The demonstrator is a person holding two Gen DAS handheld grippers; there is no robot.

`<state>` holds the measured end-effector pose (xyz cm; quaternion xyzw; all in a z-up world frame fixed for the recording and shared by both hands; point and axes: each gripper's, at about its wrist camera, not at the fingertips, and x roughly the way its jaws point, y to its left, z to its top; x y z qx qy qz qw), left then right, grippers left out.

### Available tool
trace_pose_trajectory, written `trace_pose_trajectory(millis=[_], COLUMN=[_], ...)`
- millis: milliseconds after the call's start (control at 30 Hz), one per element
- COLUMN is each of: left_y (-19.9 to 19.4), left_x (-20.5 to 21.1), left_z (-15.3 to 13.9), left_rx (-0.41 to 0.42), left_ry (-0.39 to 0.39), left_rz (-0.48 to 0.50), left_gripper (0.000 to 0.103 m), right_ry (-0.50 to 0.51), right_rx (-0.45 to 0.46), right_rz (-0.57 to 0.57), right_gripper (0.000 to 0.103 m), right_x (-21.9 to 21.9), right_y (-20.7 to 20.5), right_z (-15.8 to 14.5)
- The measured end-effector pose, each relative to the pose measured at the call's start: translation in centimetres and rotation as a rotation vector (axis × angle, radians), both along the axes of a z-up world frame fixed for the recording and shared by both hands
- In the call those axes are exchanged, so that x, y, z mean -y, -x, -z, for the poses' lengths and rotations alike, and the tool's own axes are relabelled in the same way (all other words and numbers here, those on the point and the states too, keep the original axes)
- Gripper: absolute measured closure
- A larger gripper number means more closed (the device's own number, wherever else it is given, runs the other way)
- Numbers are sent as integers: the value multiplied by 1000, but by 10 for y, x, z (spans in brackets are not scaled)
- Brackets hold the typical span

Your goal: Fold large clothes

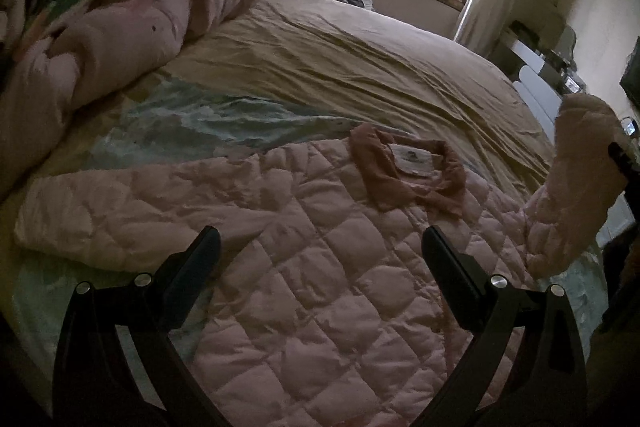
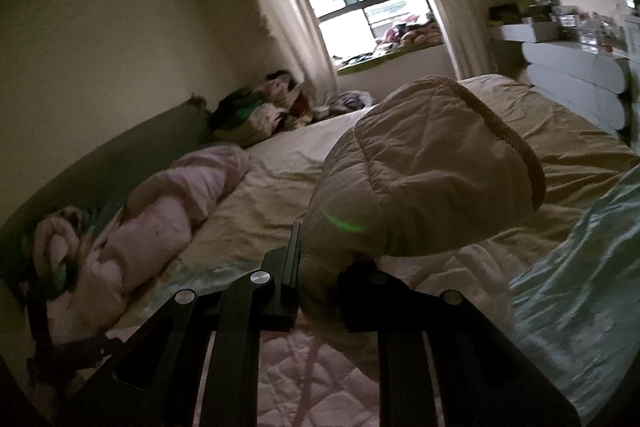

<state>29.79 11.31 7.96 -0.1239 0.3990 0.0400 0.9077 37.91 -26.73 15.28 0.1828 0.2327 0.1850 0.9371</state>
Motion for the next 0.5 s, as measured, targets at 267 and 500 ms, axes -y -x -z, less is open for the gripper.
trace_pose_trajectory(millis=[267, 500], left_y=[1, -1], left_x=[-17, -24], left_z=[13, 31], left_rx=[1, -11], left_ry=[41, 82], left_rz=[2, 12], left_gripper=[9, 9], right_ry=[46, 85], right_rx=[-48, -111], right_rz=[-86, -139], right_gripper=[89, 89], right_x=[-59, -100], right_y=[-6, -6], right_z=[33, 70])
